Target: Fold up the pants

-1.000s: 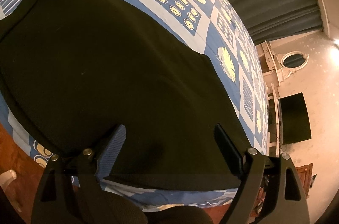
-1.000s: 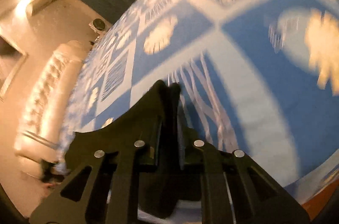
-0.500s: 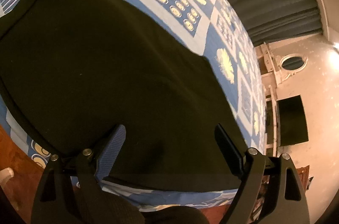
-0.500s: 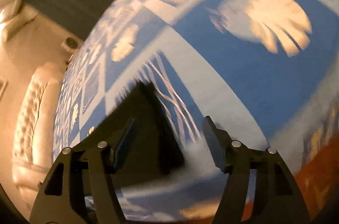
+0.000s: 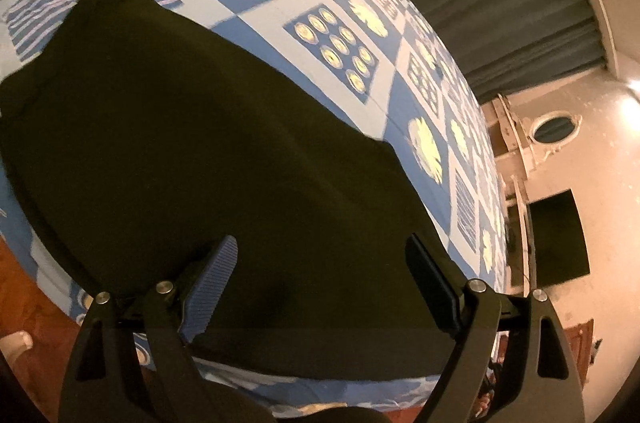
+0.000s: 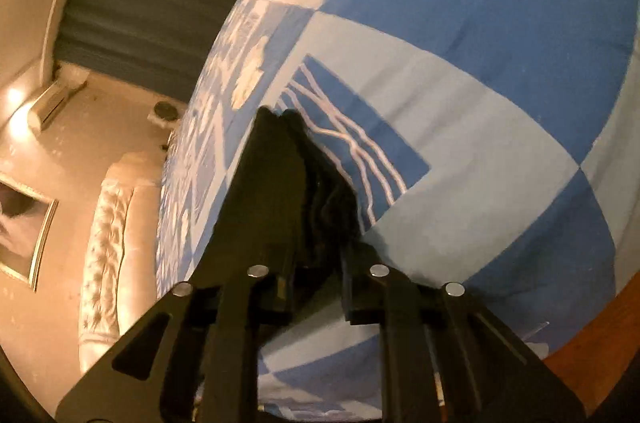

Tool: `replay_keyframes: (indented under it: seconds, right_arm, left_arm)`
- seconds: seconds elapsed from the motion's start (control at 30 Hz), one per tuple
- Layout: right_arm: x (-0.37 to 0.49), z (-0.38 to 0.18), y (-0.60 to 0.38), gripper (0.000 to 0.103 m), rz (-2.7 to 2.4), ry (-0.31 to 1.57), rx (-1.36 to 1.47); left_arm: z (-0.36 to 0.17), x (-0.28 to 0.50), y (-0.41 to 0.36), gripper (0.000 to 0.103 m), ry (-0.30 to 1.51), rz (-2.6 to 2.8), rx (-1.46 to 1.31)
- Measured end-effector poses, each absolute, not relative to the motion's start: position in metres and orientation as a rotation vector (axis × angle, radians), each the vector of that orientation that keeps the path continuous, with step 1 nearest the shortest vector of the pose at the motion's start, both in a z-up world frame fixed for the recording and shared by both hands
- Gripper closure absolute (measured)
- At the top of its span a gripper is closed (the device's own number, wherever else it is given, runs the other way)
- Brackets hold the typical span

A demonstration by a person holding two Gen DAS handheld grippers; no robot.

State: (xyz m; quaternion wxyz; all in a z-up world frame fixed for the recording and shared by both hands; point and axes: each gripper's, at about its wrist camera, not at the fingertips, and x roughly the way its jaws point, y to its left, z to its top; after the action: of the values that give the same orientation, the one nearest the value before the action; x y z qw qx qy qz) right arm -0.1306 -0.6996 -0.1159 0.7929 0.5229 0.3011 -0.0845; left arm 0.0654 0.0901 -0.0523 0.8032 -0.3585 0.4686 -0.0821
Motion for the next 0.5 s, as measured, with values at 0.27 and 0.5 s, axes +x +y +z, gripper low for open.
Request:
replay_keyframes:
  seconds: [0.27, 0.5]
  right_arm:
    - [-0.142, -0.13, -0.693, 0.034, 0.003, 0.567, 1.321]
    - [-0.125, -0.122, -0.678, 0.054, -0.034, 0.605, 1.2]
  left_arm:
    - [-0.063, 0.073, 0.132, 0.018, 0.981, -0.114, -0.757]
    - [-0.072, 0.072, 0.144, 0.017, 0.975, -0.169, -0.818]
